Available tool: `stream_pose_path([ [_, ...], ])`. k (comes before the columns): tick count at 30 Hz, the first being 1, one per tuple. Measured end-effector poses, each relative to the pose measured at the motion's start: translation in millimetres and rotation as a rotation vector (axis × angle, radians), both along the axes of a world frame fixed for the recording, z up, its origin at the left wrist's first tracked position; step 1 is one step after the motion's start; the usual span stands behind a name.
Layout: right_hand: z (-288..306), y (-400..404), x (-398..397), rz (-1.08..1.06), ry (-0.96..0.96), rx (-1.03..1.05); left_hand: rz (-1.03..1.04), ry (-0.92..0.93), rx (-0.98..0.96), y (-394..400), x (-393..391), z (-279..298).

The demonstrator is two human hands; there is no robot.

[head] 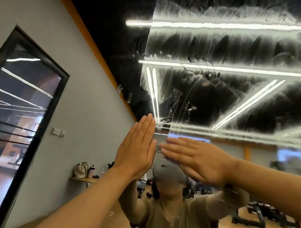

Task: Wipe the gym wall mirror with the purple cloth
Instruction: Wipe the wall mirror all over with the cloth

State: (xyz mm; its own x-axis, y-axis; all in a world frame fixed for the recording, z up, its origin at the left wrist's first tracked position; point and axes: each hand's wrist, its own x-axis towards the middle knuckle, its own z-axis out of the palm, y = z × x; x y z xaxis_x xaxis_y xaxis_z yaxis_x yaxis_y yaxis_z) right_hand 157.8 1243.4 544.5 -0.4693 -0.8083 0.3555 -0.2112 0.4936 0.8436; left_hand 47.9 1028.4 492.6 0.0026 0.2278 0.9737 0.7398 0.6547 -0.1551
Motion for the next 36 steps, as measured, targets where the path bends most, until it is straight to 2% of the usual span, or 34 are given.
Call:
stream_pose_path([
  [5, 82.0, -2.5, 1.4, -0.046, 0.176, -0.267, 0.167, 0.194, -0.102, -28.2, -14.5, 11.6],
  [7, 118.8, -5.6, 2.3, -0.048, 0.253, -0.381, 0.183, 0.209, -0.137, -34.9, -18.1, 14.9],
  [10, 162.3, -16.4, -1.7, -0.058, 0.364, -0.657, 0.17, 0.21, -0.138, -36.7, -19.4, 13.7],
  [13, 177.7, -26.1, -10.0, -0.076, 0.451, -0.826, 0.141, 0.222, -0.107, -36.5, -21.5, 12.4],
  [15, 171.1, -26.4, -11.6, -0.073, 0.454, -0.781, 0.122, 0.234, -0.103, -37.5, -23.4, 13.3],
  [19, 132.7, -23.0, -3.7, -0.054, 0.317, -0.492, 0.103, 0.232, -0.102, -38.1, -23.5, 15.9],
  [26, 5.4, -14.5, -2.9, -0.023, 0.056, -0.052, 0.09, 0.168, -0.019, -39.4, -25.2, 9.2],
  [29, -0.8, -6.5, 0.1, -0.042, 0.008, 0.072, 0.111, 0.157, -0.008, -38.6, -27.1, 6.0],
  [32, 24.1, -9.1, -0.3, -0.027, 0.031, 0.003, 0.112, 0.16, -0.002, -38.9, -26.6, 6.9],
  [36, 101.5, 3.9, 6.1, -0.049, 0.262, -0.403, 0.097, 0.154, -0.019, -39.6, -27.9, 5.4],
])
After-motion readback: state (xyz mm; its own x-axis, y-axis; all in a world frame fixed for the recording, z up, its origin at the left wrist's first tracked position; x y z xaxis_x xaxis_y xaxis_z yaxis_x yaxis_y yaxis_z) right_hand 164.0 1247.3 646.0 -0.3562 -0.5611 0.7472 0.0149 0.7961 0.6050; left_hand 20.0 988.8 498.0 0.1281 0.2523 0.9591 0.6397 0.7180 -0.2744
